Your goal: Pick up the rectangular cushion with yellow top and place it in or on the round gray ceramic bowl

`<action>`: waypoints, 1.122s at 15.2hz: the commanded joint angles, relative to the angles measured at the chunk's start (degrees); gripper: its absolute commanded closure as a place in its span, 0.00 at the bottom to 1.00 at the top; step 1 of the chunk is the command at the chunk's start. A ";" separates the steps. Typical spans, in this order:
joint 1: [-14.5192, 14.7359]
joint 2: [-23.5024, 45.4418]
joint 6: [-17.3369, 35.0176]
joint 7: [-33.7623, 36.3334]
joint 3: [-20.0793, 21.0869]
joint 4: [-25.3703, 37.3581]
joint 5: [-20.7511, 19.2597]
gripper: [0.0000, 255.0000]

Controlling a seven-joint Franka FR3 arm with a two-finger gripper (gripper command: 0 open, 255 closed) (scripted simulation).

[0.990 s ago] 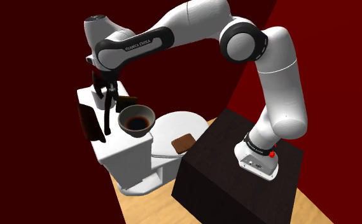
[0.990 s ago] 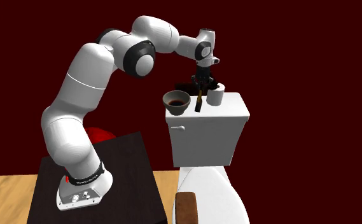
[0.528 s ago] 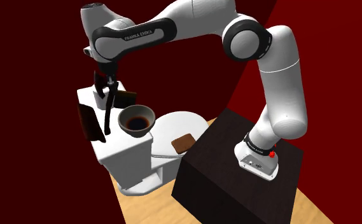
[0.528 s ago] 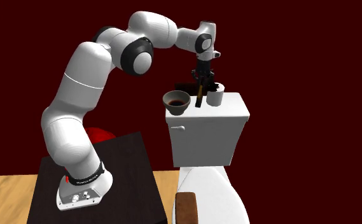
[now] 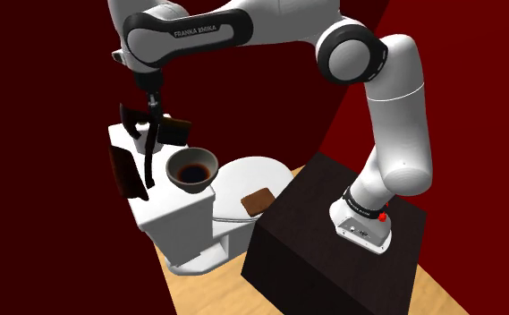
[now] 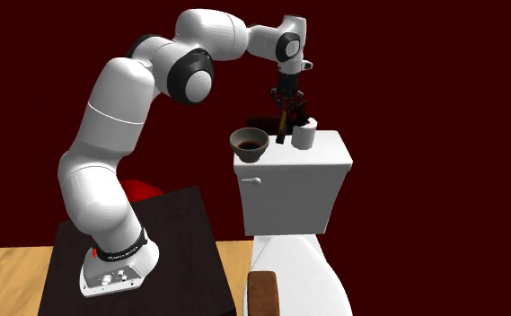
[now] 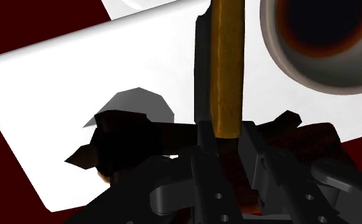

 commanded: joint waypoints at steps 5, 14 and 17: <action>0.21 -0.35 -4.32 -0.25 0.08 4.01 0.14 1.00; 1.12 -6.90 -5.97 1.86 1.06 -0.90 0.94 1.00; 1.95 -12.60 -4.50 4.13 2.05 -8.07 1.76 1.00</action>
